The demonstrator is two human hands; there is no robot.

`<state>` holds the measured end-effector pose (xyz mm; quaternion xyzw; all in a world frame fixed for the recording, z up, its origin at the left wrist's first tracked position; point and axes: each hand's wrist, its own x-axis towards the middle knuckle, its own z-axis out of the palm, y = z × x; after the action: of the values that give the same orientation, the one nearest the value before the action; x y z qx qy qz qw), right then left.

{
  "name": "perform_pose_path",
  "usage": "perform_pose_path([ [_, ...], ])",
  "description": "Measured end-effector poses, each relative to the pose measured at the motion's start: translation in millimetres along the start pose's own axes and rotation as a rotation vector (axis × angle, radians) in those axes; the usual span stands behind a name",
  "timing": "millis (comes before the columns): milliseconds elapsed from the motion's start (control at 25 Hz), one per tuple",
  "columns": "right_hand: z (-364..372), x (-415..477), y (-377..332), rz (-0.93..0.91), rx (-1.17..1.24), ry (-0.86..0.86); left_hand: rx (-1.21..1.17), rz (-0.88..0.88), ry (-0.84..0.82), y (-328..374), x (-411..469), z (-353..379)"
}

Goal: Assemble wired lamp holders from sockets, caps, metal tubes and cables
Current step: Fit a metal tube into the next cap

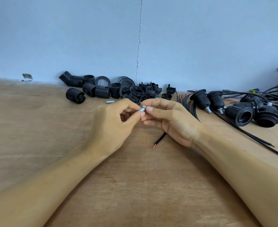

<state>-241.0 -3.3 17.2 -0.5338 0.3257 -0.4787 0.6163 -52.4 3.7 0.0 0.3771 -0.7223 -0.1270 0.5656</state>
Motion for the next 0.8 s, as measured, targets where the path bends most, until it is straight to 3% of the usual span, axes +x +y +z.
perform_pose_path([
  [800, 1.0, -3.3, -3.8, -0.020, -0.106, 0.022, 0.001, 0.069, -0.032, -10.2, 1.9, -1.2],
])
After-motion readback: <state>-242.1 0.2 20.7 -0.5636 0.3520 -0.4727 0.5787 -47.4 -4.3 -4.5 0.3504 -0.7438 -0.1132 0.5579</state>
